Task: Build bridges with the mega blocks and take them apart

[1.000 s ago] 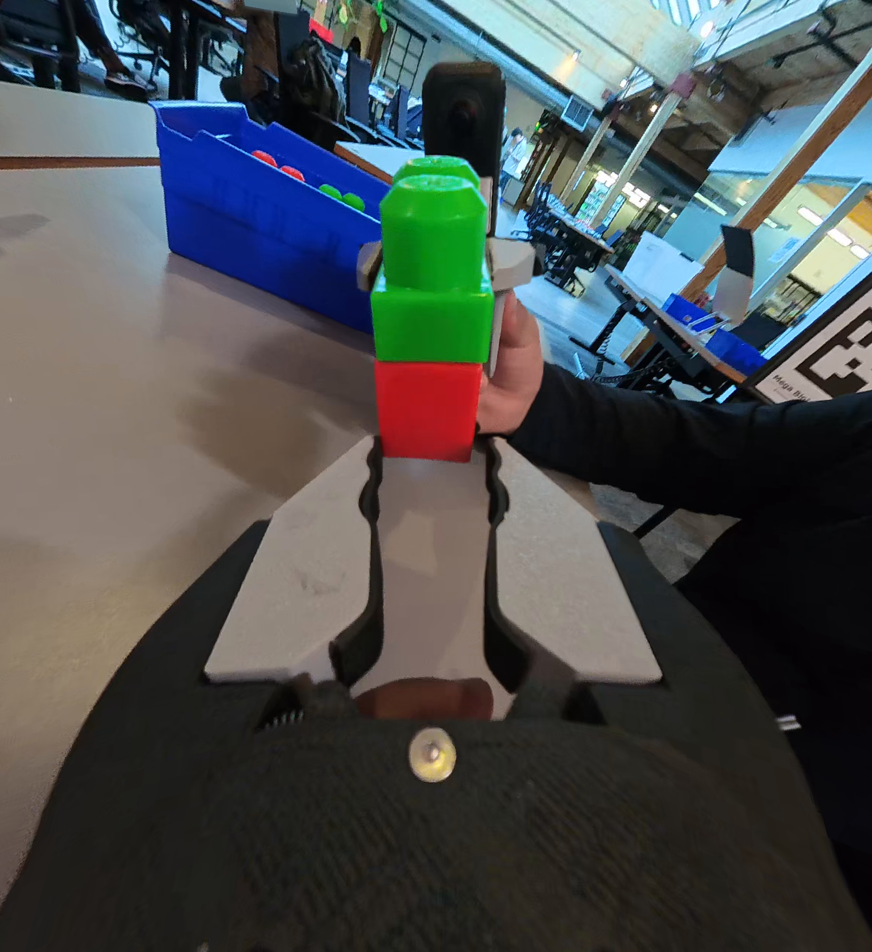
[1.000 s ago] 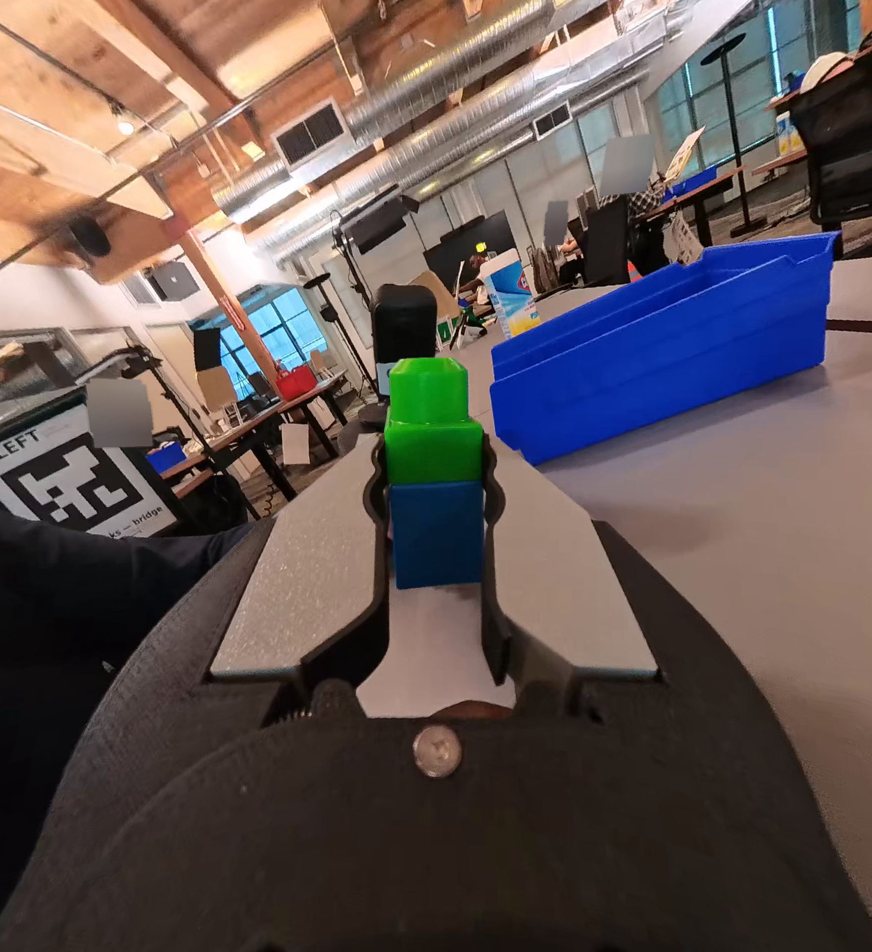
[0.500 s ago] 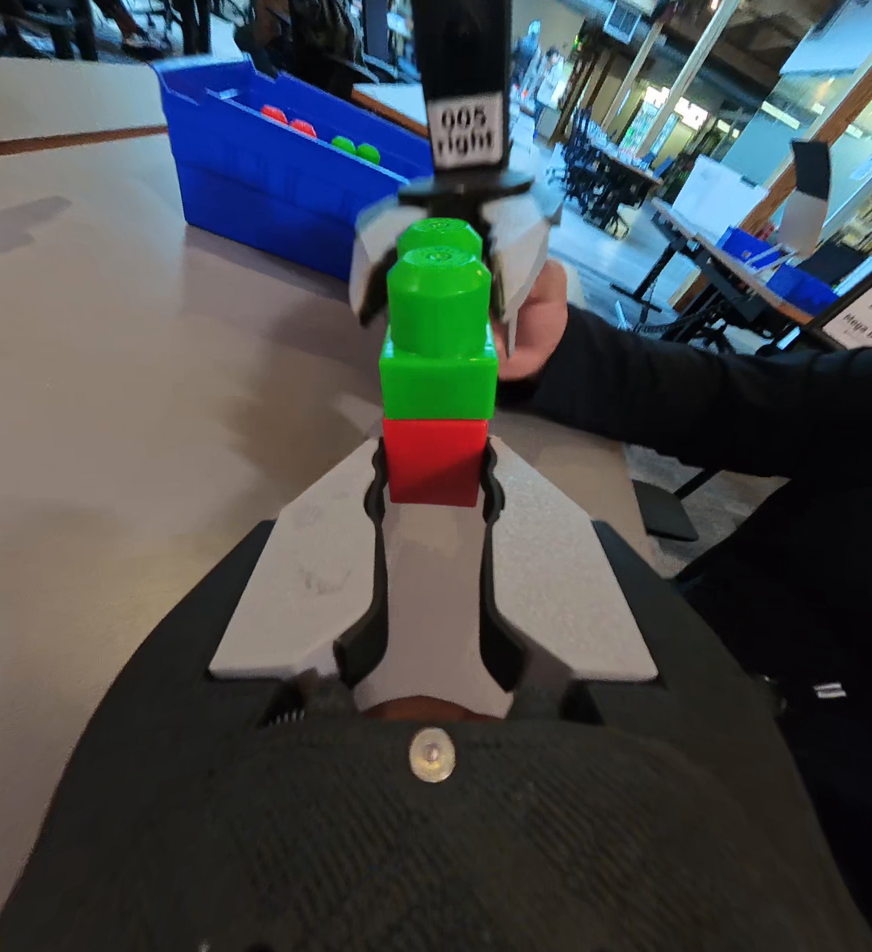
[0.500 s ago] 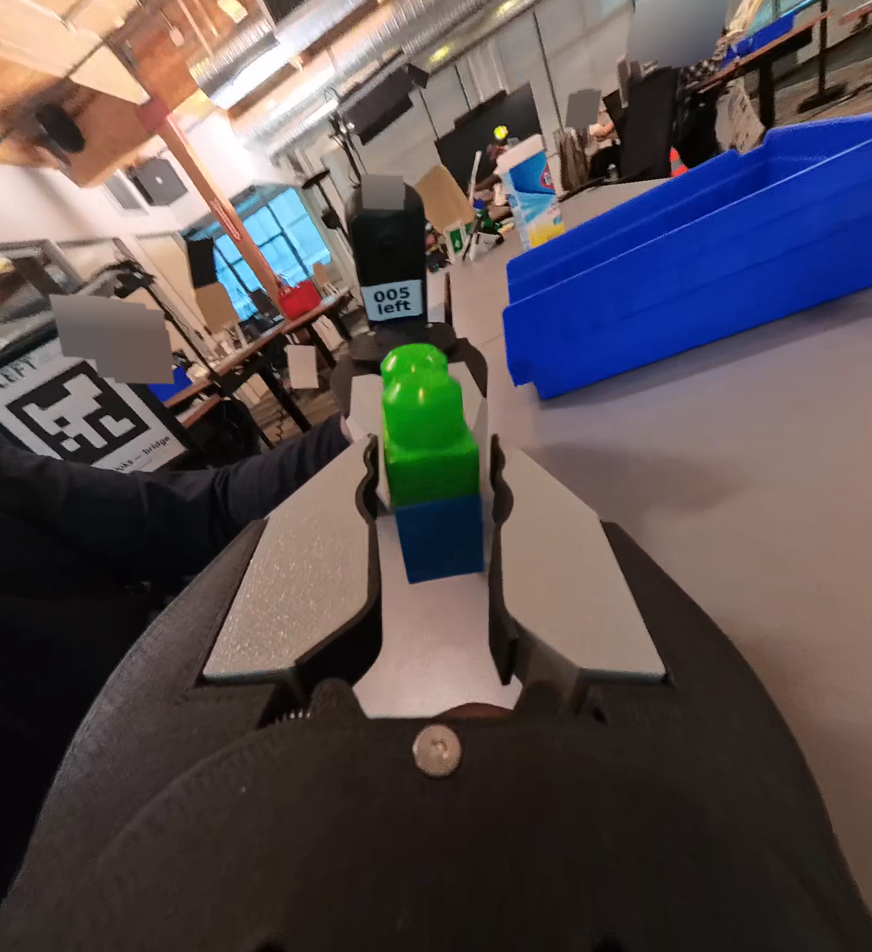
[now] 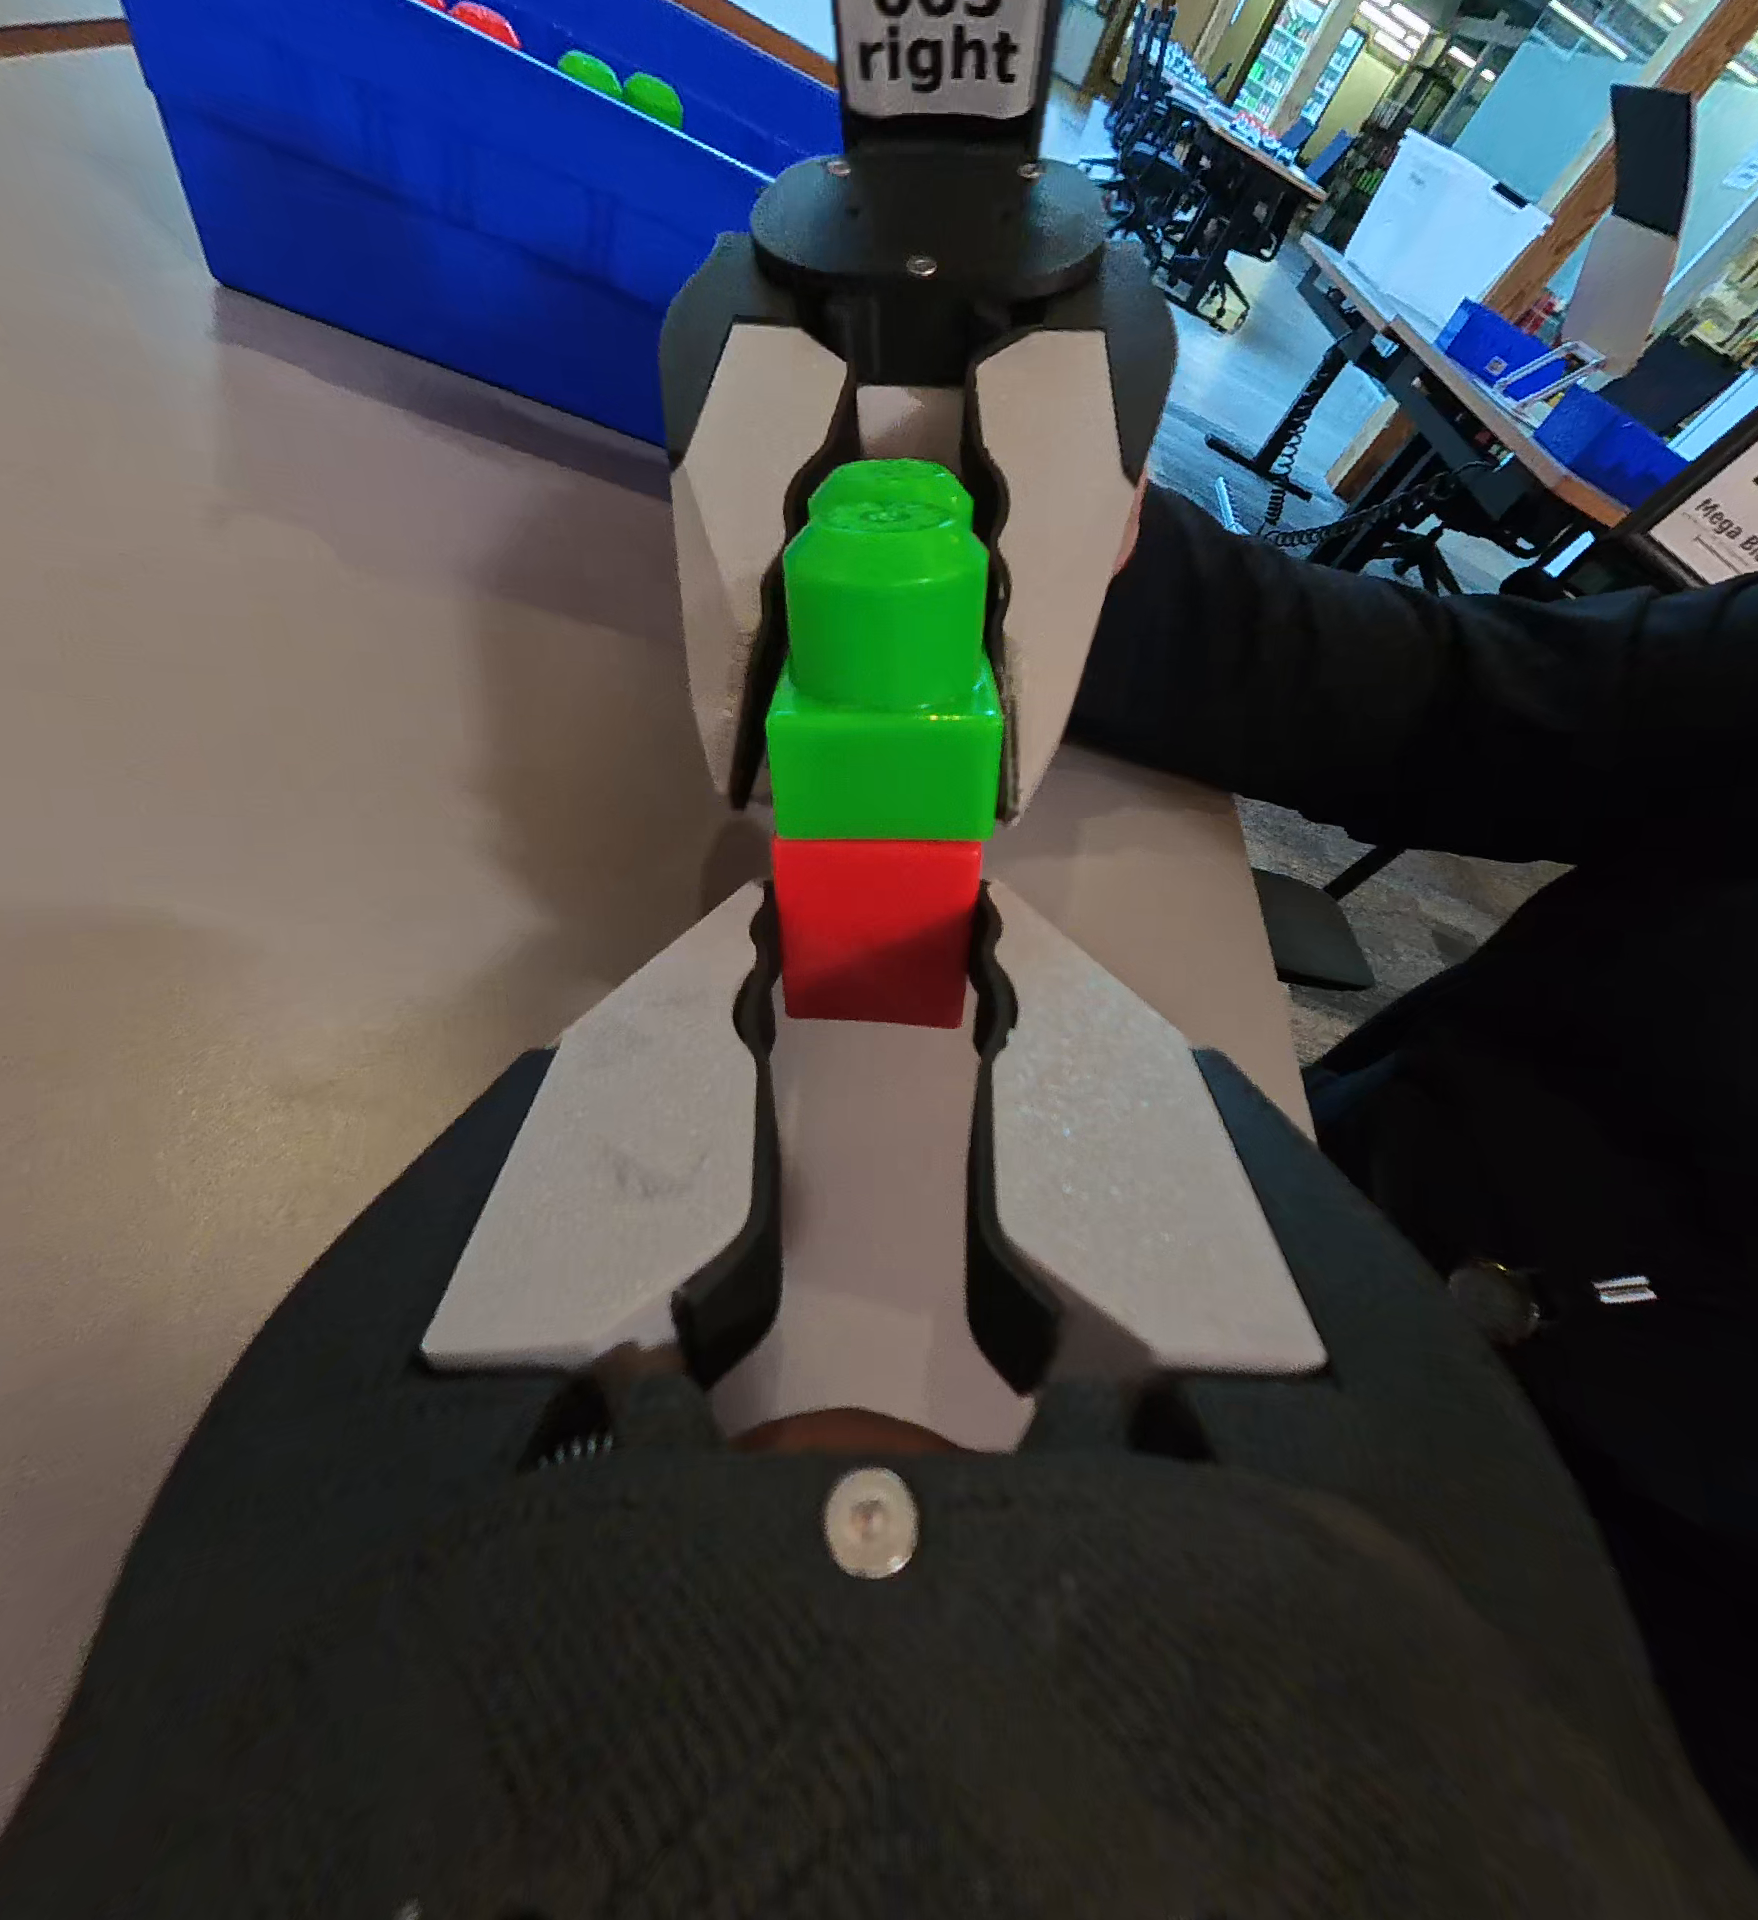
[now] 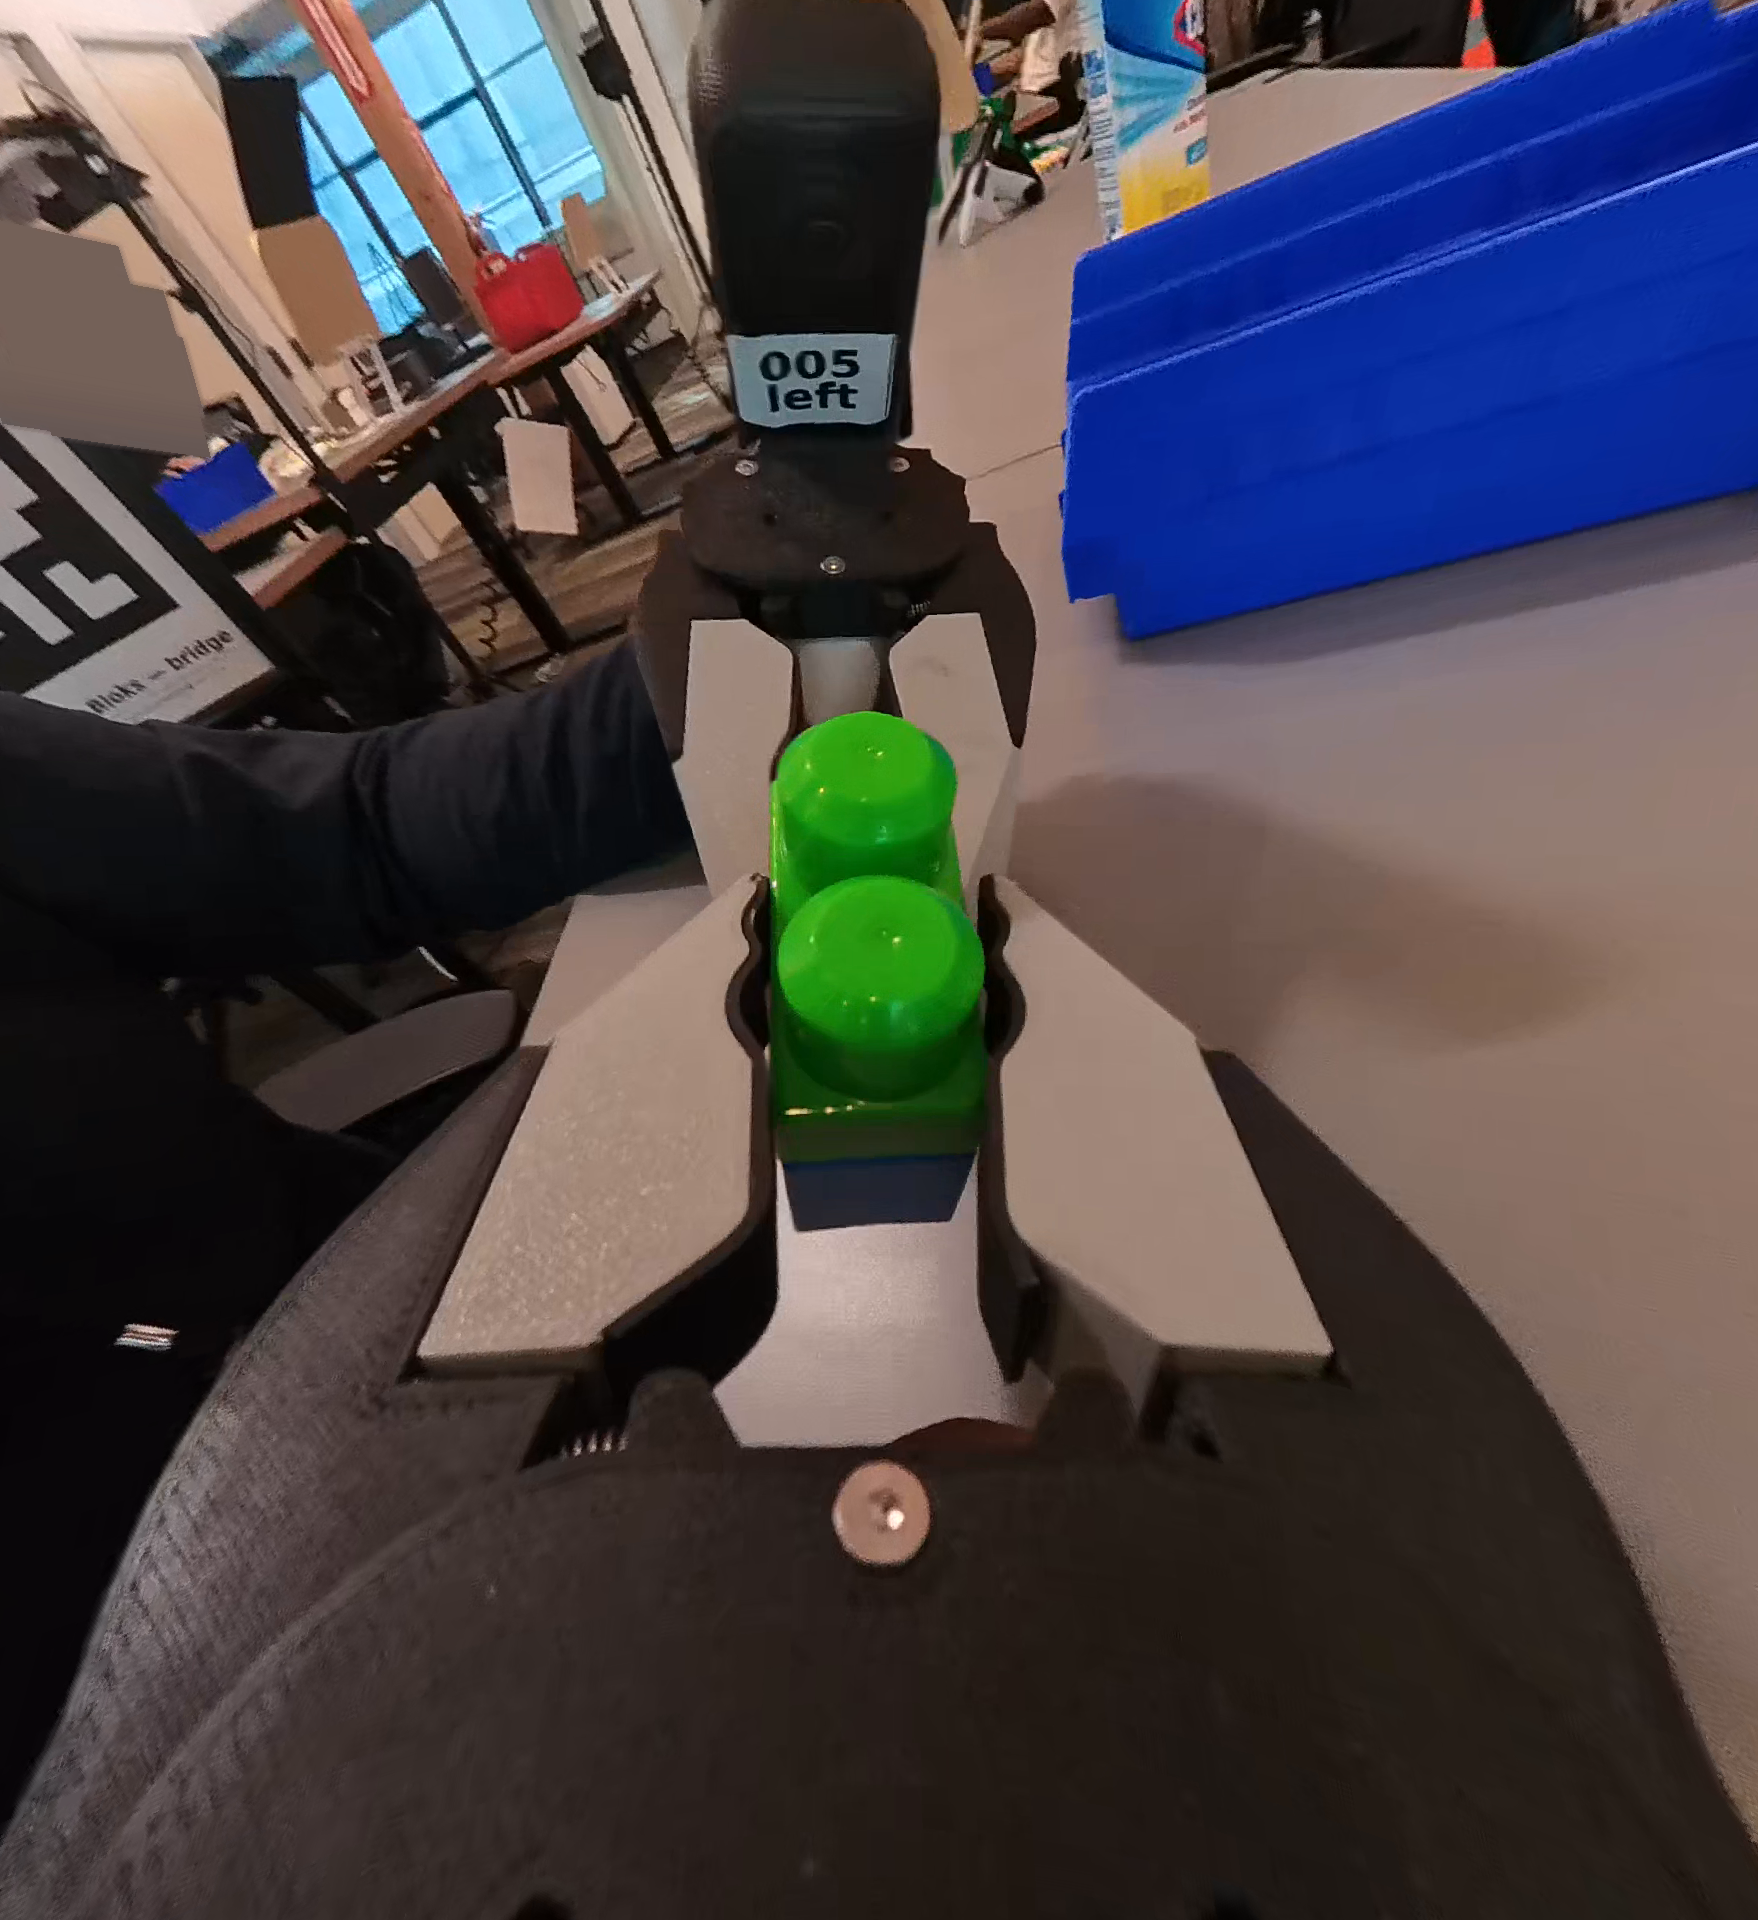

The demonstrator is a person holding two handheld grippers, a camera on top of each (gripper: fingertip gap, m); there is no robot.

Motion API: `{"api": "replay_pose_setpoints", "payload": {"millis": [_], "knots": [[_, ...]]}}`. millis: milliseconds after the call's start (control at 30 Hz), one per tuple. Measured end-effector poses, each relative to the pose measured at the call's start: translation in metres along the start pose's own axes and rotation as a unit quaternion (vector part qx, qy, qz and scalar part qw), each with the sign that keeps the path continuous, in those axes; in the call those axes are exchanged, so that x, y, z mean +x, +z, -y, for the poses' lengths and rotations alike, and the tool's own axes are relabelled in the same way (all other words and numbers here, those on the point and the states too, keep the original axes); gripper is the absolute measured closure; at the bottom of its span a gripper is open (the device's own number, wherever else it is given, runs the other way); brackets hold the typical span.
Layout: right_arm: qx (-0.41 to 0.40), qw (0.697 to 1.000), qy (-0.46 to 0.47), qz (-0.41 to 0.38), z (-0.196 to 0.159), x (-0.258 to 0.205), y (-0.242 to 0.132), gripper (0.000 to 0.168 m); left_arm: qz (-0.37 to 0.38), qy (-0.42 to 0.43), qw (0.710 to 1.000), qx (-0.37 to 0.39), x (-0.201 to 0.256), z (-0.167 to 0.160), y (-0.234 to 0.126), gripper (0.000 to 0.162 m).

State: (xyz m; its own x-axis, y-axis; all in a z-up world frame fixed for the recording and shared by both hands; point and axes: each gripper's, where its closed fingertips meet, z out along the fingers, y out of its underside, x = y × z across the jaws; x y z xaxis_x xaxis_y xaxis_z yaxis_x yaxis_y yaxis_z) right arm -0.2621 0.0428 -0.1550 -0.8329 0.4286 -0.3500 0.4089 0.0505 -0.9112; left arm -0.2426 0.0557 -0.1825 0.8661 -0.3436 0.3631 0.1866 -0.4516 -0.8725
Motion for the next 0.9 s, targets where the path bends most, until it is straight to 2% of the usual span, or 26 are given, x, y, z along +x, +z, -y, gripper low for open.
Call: {"api": "replay_pose_setpoints", "payload": {"millis": [167, 233, 367, 467, 567, 900], "knots": [[0.039, 0.997, 0.043, 0.042, 0.01, -0.006, -0.003, 0.13, 0.0, 0.001, 1.0, -0.01, 0.0, -0.003, 0.002, 0.128], [0.036, 0.998, 0.041, 0.034, 0.009, -0.003, -0.003, 0.136, -0.002, -0.002, 1.0, -0.013, 0.001, -0.005, 0.003, 0.128], [0.032, 0.999, 0.022, 0.018, 0.009, -0.002, -0.004, 0.136, -0.003, -0.005, 1.0, -0.007, 0.001, -0.003, 0.003, 0.128], [0.03, 0.999, 0.036, 0.025, 0.008, -0.002, -0.003, 0.126, 0.006, -0.009, 1.0, -0.009, -0.004, -0.004, 0.003, 0.128], [0.02, 1.0, 0.02, 0.004, 0.005, 0.003, -0.002, 0.135, 0.005, -0.009, 1.0, -0.009, -0.003, -0.004, 0.002, 0.128], [-0.006, 1.0, 0.013, -0.006, -0.003, 0.004, 0.001, 0.134, 0.022, 0.003, 1.0, -0.01, -0.006, -0.003, 0.001, 0.128]]}}
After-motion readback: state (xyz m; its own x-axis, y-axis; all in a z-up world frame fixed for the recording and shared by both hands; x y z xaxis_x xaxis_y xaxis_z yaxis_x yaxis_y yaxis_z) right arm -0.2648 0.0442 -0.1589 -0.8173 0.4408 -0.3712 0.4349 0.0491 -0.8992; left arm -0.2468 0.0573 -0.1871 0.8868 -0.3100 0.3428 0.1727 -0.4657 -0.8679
